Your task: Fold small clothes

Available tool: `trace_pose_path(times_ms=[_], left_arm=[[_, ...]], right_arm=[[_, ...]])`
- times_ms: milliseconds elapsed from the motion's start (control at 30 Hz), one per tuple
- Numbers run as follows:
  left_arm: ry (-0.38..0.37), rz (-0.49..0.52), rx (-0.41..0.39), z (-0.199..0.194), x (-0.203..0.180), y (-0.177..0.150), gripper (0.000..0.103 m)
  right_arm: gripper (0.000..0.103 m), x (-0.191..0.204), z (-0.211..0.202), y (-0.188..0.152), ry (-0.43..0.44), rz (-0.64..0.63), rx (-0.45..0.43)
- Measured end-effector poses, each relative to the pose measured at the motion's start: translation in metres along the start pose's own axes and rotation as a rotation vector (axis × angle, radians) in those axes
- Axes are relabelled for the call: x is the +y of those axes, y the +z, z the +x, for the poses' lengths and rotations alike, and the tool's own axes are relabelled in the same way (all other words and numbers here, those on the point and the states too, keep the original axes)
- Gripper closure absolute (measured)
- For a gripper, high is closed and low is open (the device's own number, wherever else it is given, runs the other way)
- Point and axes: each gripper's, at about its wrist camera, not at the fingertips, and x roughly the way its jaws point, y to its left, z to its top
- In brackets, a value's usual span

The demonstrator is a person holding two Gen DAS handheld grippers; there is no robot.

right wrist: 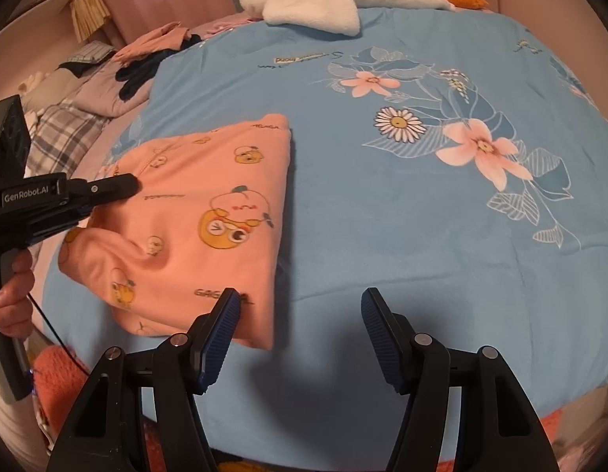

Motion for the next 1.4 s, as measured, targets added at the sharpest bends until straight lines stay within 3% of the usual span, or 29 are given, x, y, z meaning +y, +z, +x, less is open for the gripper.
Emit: trace_pose_path(times_ms=[233, 300, 433, 567, 700, 733, 800, 933, 1000, 1033, 1100, 1233, 1400], left_arm=[[0.078, -0.04, 0.087, 0.034, 0.034, -0.017, 0.087], [0.071, -0.057, 0.079, 0.04, 0.041, -0.023, 0.085], [0.039, -0.108, 0.067, 0.031, 0.045, -0.023, 0.085], [0.066, -0.099, 0.049, 0.013, 0.041, -0.024, 0.083], [0.095, -0.1, -0.011, -0.003, 0.046, -0.027, 0.031], [0.079, -0.1, -0.017, -0.004, 0.048, -0.028, 0.024], [0.017, -0.109, 0.023, 0.006, 0.053, -0.029, 0.022], [-0.074, -0.148, 0.126, 0.042, 0.061, -0.033, 0.023], [-0.089, -0.159, 0.083, 0.046, 0.062, -0.032, 0.024], [-0.104, -0.166, 0.07, 0.046, 0.062, -0.029, 0.032], [-0.089, -0.186, 0.082, 0.049, 0.062, -0.028, 0.048], [-0.065, -0.156, 0.076, 0.045, 0.053, -0.028, 0.062], [-0.053, -0.099, 0.009, 0.022, 0.025, -0.021, 0.068]], right_arm=[[0.039, 0.006, 0.008, -0.002, 0.01, -0.015, 0.024], [0.039, 0.007, 0.009, -0.002, 0.006, -0.017, 0.032], [0.039, 0.007, 0.011, -0.002, 0.001, -0.017, 0.041], [0.039, 0.006, 0.009, 0.002, 0.017, -0.006, 0.029], [0.029, 0.004, 0.016, 0.014, 0.087, 0.031, 0.025], [0.029, 0.005, 0.02, 0.018, 0.113, 0.041, 0.03], [0.029, 0.008, 0.031, 0.025, 0.161, 0.05, 0.046], [0.029, 0.015, 0.06, 0.038, 0.27, 0.089, 0.088], [0.029, 0.018, 0.073, 0.041, 0.282, 0.104, 0.104], [0.031, 0.02, 0.081, 0.042, 0.279, 0.107, 0.111], [0.046, 0.024, 0.085, 0.044, 0.283, 0.097, 0.109], [0.073, 0.032, 0.082, 0.046, 0.275, 0.081, 0.094], [0.078, 0.039, 0.055, 0.055, 0.267, 0.029, 0.031]])
